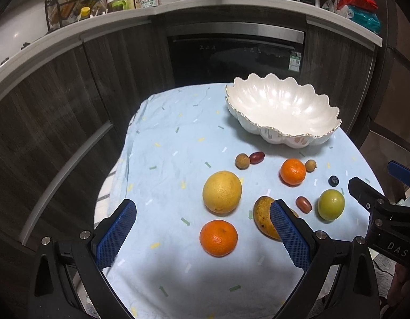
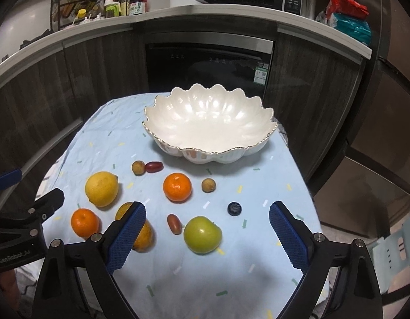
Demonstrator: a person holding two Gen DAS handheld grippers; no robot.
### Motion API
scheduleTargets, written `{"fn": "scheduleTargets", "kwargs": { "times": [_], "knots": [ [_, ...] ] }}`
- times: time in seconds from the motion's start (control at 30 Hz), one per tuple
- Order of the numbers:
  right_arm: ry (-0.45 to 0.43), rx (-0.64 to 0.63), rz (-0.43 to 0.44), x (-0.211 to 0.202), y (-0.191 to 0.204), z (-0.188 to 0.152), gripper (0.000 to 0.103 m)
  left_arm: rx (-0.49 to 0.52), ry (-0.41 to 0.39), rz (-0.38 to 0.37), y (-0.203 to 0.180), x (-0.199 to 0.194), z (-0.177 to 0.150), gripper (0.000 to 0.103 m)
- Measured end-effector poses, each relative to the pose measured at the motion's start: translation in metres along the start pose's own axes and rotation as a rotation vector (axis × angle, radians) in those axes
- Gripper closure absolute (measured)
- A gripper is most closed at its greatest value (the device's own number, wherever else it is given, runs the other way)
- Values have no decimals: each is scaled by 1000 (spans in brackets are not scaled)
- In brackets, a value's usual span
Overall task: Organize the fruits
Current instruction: 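Lower the left gripper onto the orange while the right gripper approaches the green apple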
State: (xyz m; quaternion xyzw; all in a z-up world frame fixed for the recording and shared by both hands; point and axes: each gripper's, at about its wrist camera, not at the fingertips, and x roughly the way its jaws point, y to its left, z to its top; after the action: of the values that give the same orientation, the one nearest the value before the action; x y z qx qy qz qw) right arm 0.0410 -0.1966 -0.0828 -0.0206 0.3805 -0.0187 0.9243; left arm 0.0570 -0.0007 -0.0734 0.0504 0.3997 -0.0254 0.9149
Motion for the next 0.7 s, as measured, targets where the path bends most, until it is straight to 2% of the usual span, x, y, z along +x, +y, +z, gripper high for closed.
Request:
{"fn": "scheduleTargets", "kwargs": {
  "times": [0.17, 0.5, 0.7],
  "knots": [
    [7, -1, 2, 10, 1, -3, 15, 1, 14, -7, -1, 12, -5, 2],
    [42, 7, -5, 30, -1, -14, 17, 7, 53, -19, -6, 34, -16, 7],
    [70, 12, -2, 41, -2, -20, 20, 11, 91, -28, -7, 47, -23, 16]
  ]
}}
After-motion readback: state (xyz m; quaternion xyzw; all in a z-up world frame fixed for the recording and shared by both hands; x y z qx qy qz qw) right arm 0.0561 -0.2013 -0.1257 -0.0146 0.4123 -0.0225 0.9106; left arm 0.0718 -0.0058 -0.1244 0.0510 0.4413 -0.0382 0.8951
